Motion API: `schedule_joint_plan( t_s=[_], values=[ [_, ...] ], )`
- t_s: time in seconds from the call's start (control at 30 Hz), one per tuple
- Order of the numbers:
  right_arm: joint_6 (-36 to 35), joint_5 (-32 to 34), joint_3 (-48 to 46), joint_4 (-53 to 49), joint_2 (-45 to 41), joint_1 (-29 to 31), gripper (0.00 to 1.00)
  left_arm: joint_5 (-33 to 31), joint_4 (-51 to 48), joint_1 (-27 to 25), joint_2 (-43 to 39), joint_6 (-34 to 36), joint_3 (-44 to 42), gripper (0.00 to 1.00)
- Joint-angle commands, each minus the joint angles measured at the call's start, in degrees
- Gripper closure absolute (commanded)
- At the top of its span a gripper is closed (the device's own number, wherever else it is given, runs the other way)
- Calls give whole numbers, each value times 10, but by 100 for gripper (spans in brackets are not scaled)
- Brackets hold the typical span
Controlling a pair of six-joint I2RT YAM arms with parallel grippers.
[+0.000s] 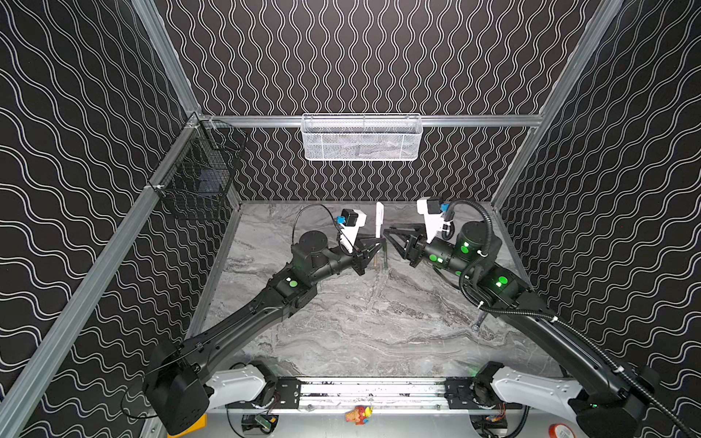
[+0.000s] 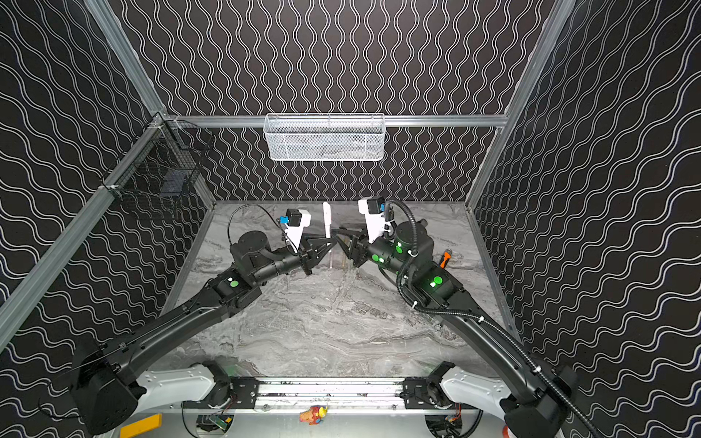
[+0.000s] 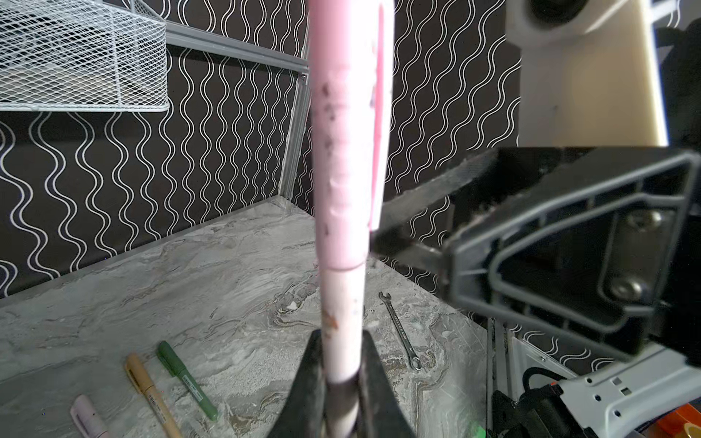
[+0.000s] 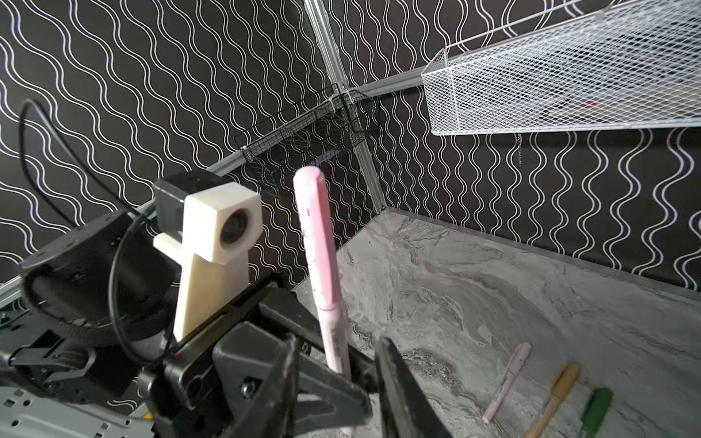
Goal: Insert the pens into the pen caps
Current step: 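Grip the capped pen with the right gripper while the left gripper opens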
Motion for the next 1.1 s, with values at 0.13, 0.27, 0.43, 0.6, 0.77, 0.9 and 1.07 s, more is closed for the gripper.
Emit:
schedule_joint_plan(
  t_s=[0.13, 0.27, 0.43, 0.6, 0.77, 0.9, 1.07],
  values=[
    [-9, -18, 21, 30, 33, 15, 69, 12, 18, 1, -4, -4, 1, 100],
    [-12, -19, 28, 32, 43, 22, 77, 14, 22, 1, -3, -8, -1, 100],
    [-16, -10, 28, 36, 44, 34, 88, 14, 26, 1, -5, -10, -4, 100],
    [-19, -3, 25, 42, 44, 41, 91, 23, 34, 1, -3, -15, -6, 100],
    [-16, 11, 18, 55, 42, 41, 91, 19, 34, 1, -4, -15, -7, 93],
    [-17, 42, 19, 58, 43, 41, 92, 3, 34, 1, -9, -14, -13, 52],
    [-14, 109, 40, 53, 51, 29, 93, -31, 39, 1, -23, -12, -25, 20]
  ],
)
